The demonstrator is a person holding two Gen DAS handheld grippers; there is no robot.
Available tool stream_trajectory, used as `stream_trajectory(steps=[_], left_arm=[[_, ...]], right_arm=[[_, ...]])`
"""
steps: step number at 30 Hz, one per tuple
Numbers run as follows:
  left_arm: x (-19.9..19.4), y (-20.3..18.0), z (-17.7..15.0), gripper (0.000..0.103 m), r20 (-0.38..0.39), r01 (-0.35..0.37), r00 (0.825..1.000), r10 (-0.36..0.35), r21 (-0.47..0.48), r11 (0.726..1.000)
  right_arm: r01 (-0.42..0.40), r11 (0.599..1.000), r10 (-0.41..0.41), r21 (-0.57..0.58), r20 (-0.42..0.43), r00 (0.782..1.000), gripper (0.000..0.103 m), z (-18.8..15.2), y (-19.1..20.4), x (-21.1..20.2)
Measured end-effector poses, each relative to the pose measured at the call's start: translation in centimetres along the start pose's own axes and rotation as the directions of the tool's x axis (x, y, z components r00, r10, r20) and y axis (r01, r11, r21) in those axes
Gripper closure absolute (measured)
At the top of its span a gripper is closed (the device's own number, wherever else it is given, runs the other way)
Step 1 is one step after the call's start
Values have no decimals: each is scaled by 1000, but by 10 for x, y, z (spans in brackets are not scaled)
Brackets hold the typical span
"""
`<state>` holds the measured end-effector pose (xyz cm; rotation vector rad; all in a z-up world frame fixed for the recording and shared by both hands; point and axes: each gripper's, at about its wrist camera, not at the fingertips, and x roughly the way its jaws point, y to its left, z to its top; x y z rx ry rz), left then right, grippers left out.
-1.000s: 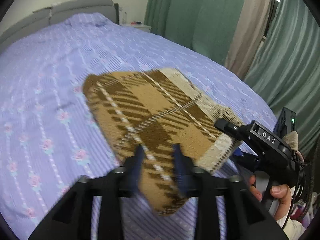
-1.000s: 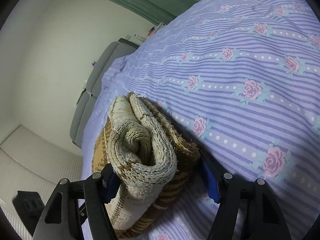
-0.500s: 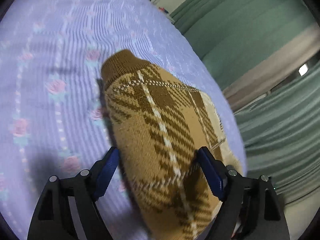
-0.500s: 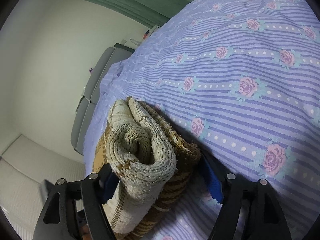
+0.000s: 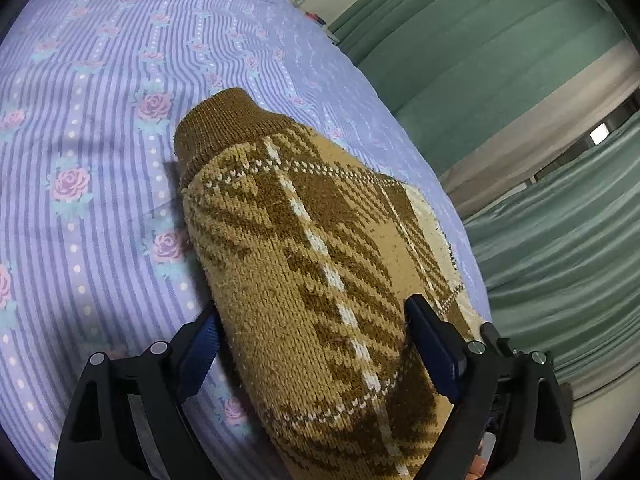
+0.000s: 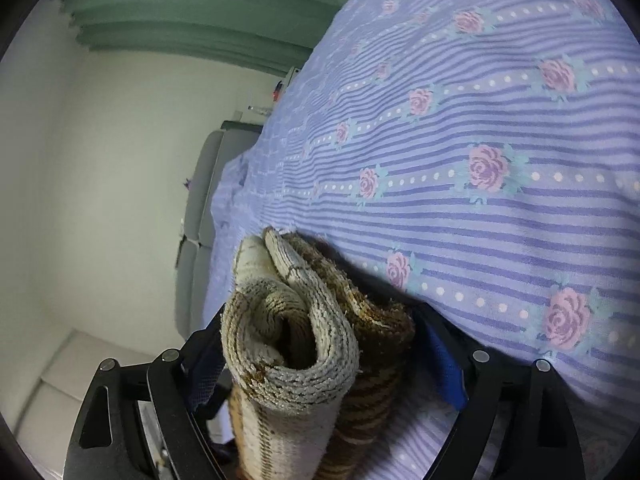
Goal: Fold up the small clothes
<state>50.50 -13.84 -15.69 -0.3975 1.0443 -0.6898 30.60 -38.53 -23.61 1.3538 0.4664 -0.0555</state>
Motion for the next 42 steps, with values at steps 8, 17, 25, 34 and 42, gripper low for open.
stream_trajectory(steps=[8, 17, 25, 34, 42], left_arm=[[-8, -22, -2, 33, 24, -76, 997, 74, 97, 992], [-35, -62, -8, 44, 80, -117, 992, 102, 214, 970], [-80, -82, -19, 44, 113, -152, 985, 127, 248, 957], [-168, -93, -55, 44, 213, -174, 969, 122, 248, 953], [-263, -81, -93, 44, 327, -231, 933, 151, 224, 947]], right_arm=[[-40, 998, 39, 43, 23, 999, 33, -4, -11, -2], [-59, 998, 59, -17, 0, 998, 46, -7, 2, -9], [-36, 981, 37, -192, 4, 999, 47, -22, 53, -40], [-79, 946, 72, -314, -34, 997, 47, -54, 95, -77], [-166, 906, 131, -389, -115, 985, 47, -108, 130, -103]])
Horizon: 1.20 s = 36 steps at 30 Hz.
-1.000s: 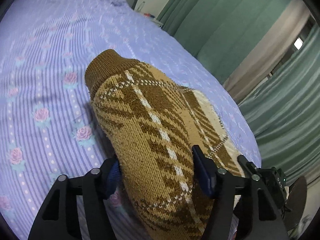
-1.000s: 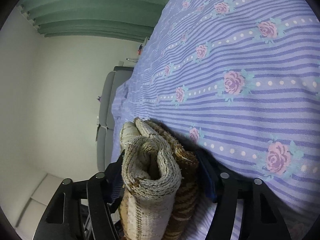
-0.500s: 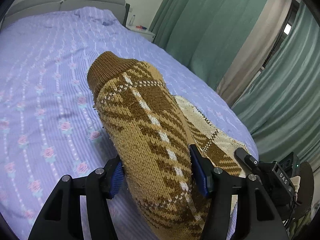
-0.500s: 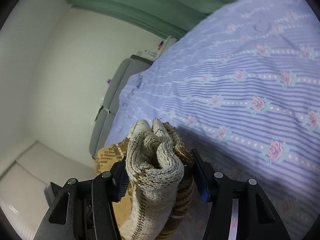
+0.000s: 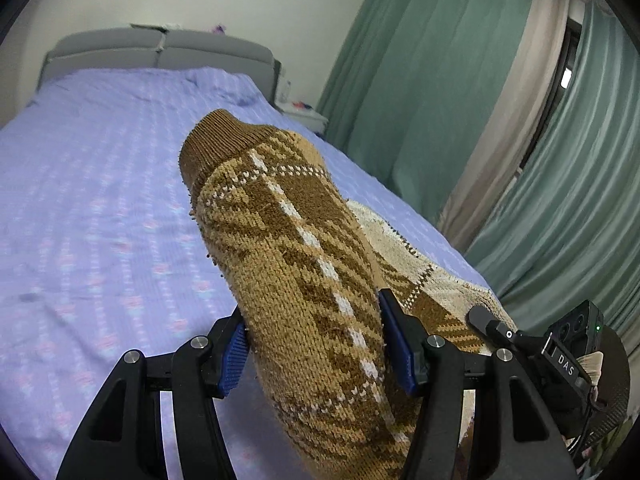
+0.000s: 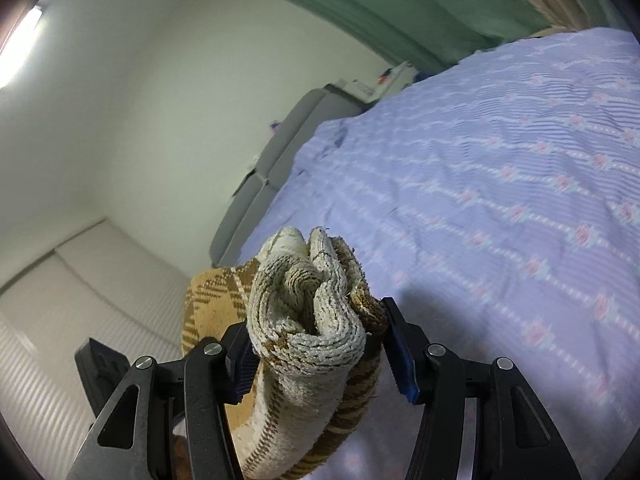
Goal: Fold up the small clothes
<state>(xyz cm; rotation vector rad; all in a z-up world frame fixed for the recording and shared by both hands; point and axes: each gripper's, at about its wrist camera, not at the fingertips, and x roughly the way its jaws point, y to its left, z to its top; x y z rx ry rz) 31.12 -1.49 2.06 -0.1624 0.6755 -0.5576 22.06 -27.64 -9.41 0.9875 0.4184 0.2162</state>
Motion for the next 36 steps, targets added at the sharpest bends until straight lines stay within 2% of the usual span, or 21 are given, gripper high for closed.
stream_trajectory(steps=[7, 12, 20, 29, 36], left_arm=[[-76, 40, -12, 44, 80, -73, 994, 75, -30, 997], [-125, 70, -26, 44, 110, -119, 986, 123, -50, 992], [-188, 123, -47, 45, 147, -178, 971, 191, -95, 979], [-256, 202, -66, 45, 153, -239, 954, 257, -124, 963], [-275, 267, -68, 45, 121, -289, 945, 303, -119, 950]], right_arm=[[-87, 993, 80, -78, -88, 993, 48, -51, 54, 3], [-138, 983, 121, -119, -141, 983, 48, -89, 90, 9], [-213, 963, 170, -165, -238, 956, 48, -147, 142, 32], [-275, 938, 189, -211, -352, 917, 48, -216, 201, 71], [-301, 923, 180, -239, -422, 888, 48, -272, 237, 118]])
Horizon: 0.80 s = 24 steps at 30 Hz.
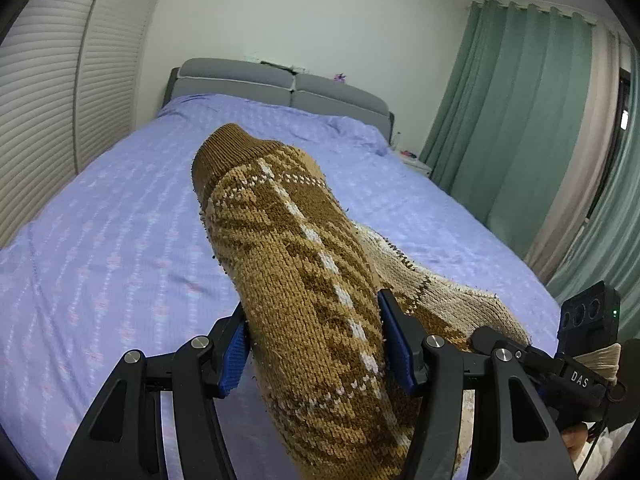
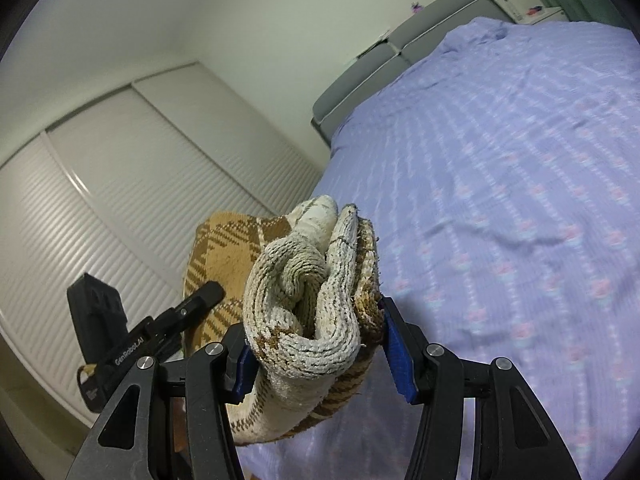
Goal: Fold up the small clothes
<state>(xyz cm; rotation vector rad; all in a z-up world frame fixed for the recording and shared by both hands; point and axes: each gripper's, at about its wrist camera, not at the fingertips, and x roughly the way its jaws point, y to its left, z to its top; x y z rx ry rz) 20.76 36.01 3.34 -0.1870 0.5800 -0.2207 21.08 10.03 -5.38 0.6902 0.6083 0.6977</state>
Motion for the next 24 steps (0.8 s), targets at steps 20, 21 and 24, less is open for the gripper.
stream_trajectory(steps=[20, 21, 24], left_arm=[[78, 146, 1, 49, -133, -218, 959, 252, 229, 949], [83, 151, 0, 49, -138, -230, 953, 269, 243, 942], [96, 173, -7, 50, -156, -294, 928, 339, 255, 921]], right_arm=[[49, 989, -84, -140, -256, 963, 51, -75, 45, 204], [49, 988, -89, -149, -269, 959, 51, -80, 46, 211], [36, 984, -87, -172, -298, 951, 51, -89, 52, 223]])
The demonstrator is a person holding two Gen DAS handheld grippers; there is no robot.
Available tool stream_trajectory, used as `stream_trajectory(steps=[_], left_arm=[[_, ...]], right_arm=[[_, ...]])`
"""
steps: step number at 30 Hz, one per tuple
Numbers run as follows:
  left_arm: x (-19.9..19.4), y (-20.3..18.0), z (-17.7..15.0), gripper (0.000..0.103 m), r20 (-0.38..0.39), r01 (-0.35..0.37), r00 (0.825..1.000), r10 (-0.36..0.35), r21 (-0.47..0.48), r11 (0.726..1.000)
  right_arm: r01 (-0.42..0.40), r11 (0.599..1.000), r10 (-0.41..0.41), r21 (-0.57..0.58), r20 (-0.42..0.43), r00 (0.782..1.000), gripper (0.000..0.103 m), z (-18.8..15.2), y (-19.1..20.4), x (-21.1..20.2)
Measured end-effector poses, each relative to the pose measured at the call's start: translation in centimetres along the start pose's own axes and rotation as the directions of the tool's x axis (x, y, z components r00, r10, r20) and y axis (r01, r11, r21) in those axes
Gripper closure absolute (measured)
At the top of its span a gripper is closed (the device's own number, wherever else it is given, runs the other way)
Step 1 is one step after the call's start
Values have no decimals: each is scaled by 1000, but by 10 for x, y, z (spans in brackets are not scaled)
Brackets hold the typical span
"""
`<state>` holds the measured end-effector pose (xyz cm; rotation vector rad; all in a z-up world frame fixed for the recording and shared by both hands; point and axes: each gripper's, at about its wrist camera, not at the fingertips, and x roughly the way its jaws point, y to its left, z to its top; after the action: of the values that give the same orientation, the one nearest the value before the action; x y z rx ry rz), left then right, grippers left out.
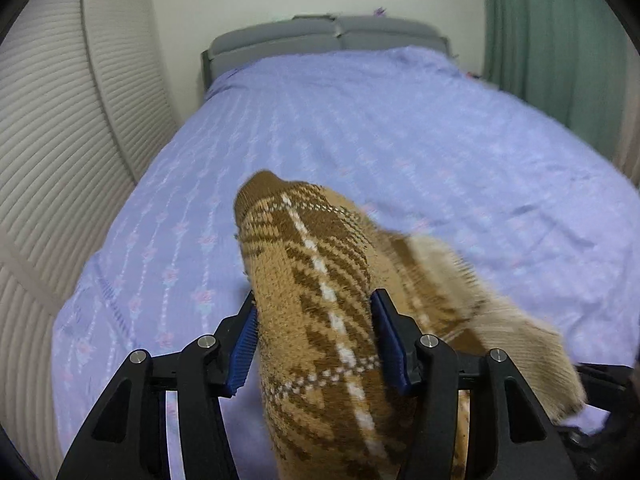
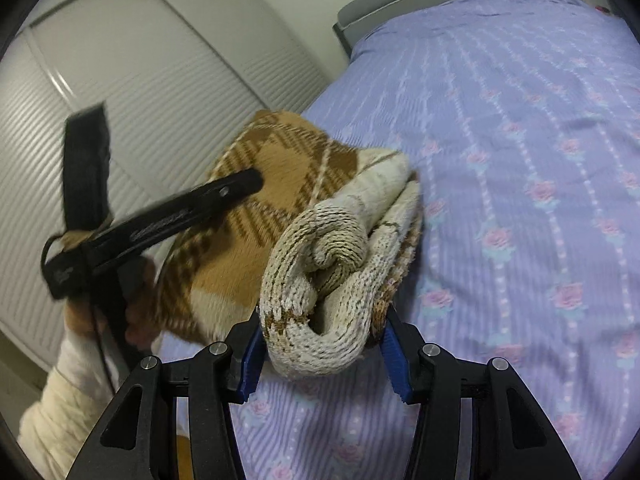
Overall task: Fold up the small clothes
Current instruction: 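Lower the folded sweater onto the bedspread and open both tools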
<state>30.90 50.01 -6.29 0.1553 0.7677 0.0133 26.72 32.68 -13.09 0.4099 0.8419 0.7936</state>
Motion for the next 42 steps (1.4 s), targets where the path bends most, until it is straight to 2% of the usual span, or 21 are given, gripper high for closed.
stream_trajectory(steps=[1, 4, 5, 7, 9, 12, 16, 21, 23, 27, 30, 34, 38, 42], left_arm=[[7, 4, -6, 51, -15, -38, 999, 38, 5, 999], [17, 13, -24, 67, -34, -152, 988, 152, 1, 988], [15, 15, -29, 67, -36, -161, 986, 161, -8, 987], [2, 22, -37, 67, -16, -148, 989, 148, -45, 988], [-25, 25, -50, 62, 53, -136, 989, 140, -80, 987], [-56, 23, -71, 54, 107, -114, 986, 124, -94, 989], [-69, 17, -100, 54, 98, -123, 986, 134, -111, 986], [-65, 16, -122, 54, 53, -134, 988, 144, -170, 976], [-69, 12, -131, 54, 57, -103, 991, 117, -204, 974], [-80, -2, -134, 54, 70, -113, 989, 130, -199, 973], [-94, -16, -134, 54, 88, -108, 988, 127, -196, 975], [-104, -29, -131, 46, 90, -134, 984, 153, -189, 973], [-110, -50, -129, 40, 44, -190, 979, 201, -176, 966], [-119, -72, -124, 39, -2, -230, 972, 234, -184, 956]], right_arm=[[-9, 1000, 9, -4, -17, 1000, 51, -2, 2, 6], [-37, 999, 36, -30, -49, 998, 51, -11, 8, 13], [-42, 999, 41, -30, -55, 998, 49, -11, 8, 16], [-56, 998, 53, -32, -69, 996, 47, -14, 8, 19], [-44, 999, 43, -26, -62, 997, 46, -16, 6, 17], [-72, 997, 73, 15, -75, 995, 45, -14, -6, 17], [-109, 992, 113, 66, -60, 992, 42, -19, -18, 1], [-111, 990, 116, 89, -49, 992, 42, -24, -40, -8], [-103, 990, 109, 94, -64, 992, 42, -29, -49, -5], [-81, 990, 90, 114, -80, 993, 37, -33, -67, -1], [-70, 990, 83, 126, -97, 992, 37, -32, -77, 5], [-34, 997, 41, 72, -96, 995, 37, -34, -76, 4], [-13, 999, 17, 38, -100, 995, 36, -31, -56, -3], [23, 999, -25, -31, -76, 997, 34, -32, -47, -35]])
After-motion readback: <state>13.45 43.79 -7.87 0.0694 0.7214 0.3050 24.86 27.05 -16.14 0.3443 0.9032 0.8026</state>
